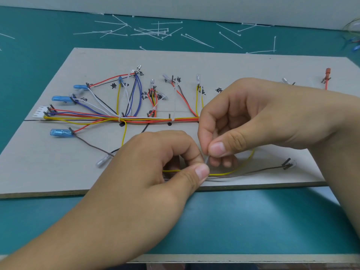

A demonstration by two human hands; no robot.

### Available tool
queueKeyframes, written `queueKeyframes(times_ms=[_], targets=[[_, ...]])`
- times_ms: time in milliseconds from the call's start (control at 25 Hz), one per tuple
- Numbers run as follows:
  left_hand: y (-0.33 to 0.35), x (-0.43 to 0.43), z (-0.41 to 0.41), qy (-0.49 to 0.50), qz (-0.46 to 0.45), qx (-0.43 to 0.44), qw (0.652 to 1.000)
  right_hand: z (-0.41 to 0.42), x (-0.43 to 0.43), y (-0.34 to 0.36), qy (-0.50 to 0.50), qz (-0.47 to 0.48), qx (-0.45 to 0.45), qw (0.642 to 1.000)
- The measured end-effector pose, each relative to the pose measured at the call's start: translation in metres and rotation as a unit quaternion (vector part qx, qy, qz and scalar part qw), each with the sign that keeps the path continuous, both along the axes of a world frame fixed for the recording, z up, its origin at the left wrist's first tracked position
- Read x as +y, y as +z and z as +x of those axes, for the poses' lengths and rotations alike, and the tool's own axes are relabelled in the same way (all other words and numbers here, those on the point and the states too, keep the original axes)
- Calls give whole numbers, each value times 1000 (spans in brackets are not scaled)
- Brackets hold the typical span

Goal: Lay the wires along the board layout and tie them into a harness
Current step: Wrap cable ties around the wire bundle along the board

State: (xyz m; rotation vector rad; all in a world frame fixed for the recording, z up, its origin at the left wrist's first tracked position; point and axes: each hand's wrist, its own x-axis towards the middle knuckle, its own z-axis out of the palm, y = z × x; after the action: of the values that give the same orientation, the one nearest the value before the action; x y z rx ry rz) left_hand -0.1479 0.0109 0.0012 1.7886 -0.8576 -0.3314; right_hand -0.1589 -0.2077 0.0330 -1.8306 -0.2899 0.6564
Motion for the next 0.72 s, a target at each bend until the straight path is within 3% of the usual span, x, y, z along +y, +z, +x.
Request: queueKeyframes(times_ms=[720], targets=[[-4, 0, 3, 4, 15, -12, 1000, -2, 5, 1, -12, -34, -23, 999]])
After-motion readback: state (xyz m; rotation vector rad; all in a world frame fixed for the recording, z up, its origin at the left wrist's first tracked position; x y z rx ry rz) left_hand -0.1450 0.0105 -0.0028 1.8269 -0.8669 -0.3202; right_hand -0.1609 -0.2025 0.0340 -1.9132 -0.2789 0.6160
